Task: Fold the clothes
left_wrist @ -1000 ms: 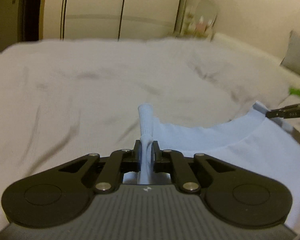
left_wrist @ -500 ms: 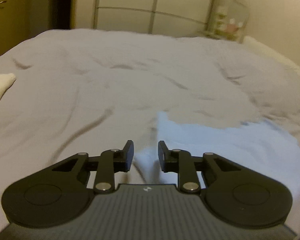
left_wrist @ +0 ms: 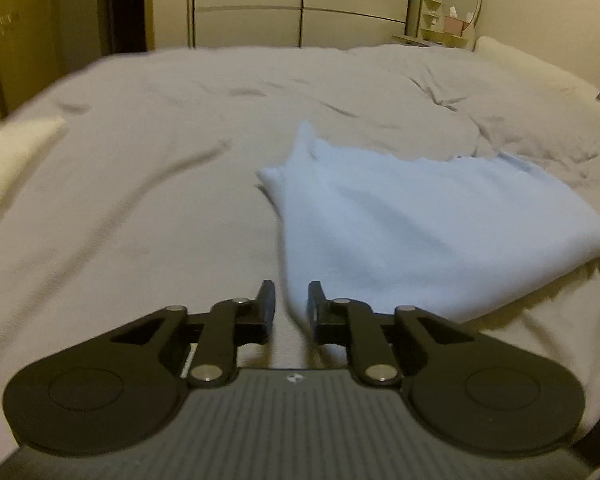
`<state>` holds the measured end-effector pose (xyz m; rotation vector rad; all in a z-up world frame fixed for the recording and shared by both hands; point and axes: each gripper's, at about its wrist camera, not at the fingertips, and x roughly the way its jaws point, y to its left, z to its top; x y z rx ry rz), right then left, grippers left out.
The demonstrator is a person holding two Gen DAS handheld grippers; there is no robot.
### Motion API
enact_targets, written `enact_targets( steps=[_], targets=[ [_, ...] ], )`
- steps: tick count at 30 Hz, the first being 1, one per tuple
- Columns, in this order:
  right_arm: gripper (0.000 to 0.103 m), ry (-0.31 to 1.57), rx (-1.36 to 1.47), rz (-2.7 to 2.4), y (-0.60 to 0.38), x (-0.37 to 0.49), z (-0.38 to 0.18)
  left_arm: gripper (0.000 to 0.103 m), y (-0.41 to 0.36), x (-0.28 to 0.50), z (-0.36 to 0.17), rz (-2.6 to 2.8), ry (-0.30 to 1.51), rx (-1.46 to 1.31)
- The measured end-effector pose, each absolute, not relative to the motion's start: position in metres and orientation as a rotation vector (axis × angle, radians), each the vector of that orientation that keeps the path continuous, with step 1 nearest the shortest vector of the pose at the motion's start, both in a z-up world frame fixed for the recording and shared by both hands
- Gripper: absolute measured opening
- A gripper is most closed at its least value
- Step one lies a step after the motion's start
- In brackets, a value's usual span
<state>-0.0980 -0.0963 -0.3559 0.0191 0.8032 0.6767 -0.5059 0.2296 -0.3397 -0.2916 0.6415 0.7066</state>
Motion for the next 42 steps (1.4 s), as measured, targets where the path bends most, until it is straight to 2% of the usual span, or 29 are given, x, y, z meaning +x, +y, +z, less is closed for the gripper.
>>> enact_targets(
  steps=[2, 5, 8, 11, 16, 17, 18, 19, 20, 23, 25, 26, 27, 30, 32, 33, 35, 37, 39, 41, 42],
  targets=[
    [0.047, 0.831, 0.119, 0.701, -0.112, -0.102, -0.349, 0.016, 0.217, -0.515, -0.328, 0.665, 0.607, -0.326],
    [0.052, 0.945, 0.363, 0.79, -0.121, -0.106, -0.354, 0.032, 0.202, -0.519, -0.329, 0.568, 0.568, -0.45],
    [0.055, 1.063, 0.566, 0.859, -0.116, -0.114, -0.374, 0.032, 0.209, -0.519, -0.352, 0.535, 0.543, -0.689],
    [0.058, 1.146, 0.67, 0.833, -0.103, -0.112, -0.397, 0.042, 0.226, -0.528, -0.378, 0.544, 0.491, -0.955],
    [0.058, 1.125, 0.765, 0.816, -0.092, -0.082, -0.411, 0.041, 0.251, -0.532, -0.397, 0.591, 0.327, -1.162],
    [0.047, 1.113, 0.763, 0.815, -0.09, -0.076, -0.412, 0.034, 0.255, -0.527, -0.4, 0.61, 0.332, -1.17],
    [0.036, 1.109, 0.736, 0.799, -0.086, -0.069, -0.413, 0.017, 0.258, -0.523, -0.401, 0.628, 0.34, -1.174],
    [0.023, 1.106, 0.712, 0.785, -0.082, -0.063, -0.413, 0.016, 0.26, -0.521, -0.399, 0.645, 0.355, -1.164],
    [0.017, 1.107, 0.714, 0.776, -0.081, -0.062, -0.412, 0.015, 0.261, -0.519, -0.395, 0.659, 0.366, -1.15],
    [0.015, 1.059, 0.66, 0.776, -0.079, -0.068, -0.394, 0.016, 0.253, -0.515, -0.367, 0.673, 0.403, -0.97],
    [0.016, 1.05, 0.616, 0.753, -0.08, -0.074, -0.389, 0.022, 0.257, -0.509, -0.367, 0.687, 0.457, -0.923],
    [0.02, 1.061, 0.602, 0.73, -0.08, -0.076, -0.391, 0.027, 0.259, -0.508, -0.369, 0.694, 0.476, -0.906],
    [0.024, 1.073, 0.621, 0.706, -0.083, -0.075, -0.401, 0.027, 0.261, -0.512, -0.376, 0.7, 0.474, -0.908],
    [0.024, 1.074, 0.761, 0.663, -0.103, -0.085, -0.416, 0.028, 0.26, -0.529, -0.384, 0.732, 0.457, -0.94],
    [0.043, 1.06, 0.711, 0.63, -0.114, -0.103, -0.401, 0.026, 0.247, -0.536, -0.372, 0.77, 0.473, -0.889],
    [0.046, 1.045, 0.663, 0.63, -0.117, -0.113, -0.391, 0.025, 0.239, -0.537, -0.364, 0.789, 0.491, -0.833],
    [0.064, 1.012, 0.568, 0.629, -0.122, -0.132, -0.371, 0.025, 0.223, -0.539, -0.35, 0.821, 0.529, -0.728],
    [0.066, 0.978, 0.473, 0.629, -0.128, -0.152, -0.351, 0.025, 0.205, -0.538, -0.342, 0.801, 0.576, -0.693],
    [0.069, 0.94, 0.373, 0.662, -0.127, -0.177, -0.334, 0.031, 0.185, -0.537, -0.333, 0.767, 0.625, -0.642],
    [0.081, 0.893, 0.264, 0.709, -0.124, -0.206, -0.318, 0.037, 0.158, -0.518, -0.323, 0.758, 0.678, -0.522],
    [0.082, 0.869, 0.209, 0.731, -0.122, -0.22, -0.309, 0.043, 0.143, -0.512, -0.318, 0.764, 0.698, -0.458]
  ],
)
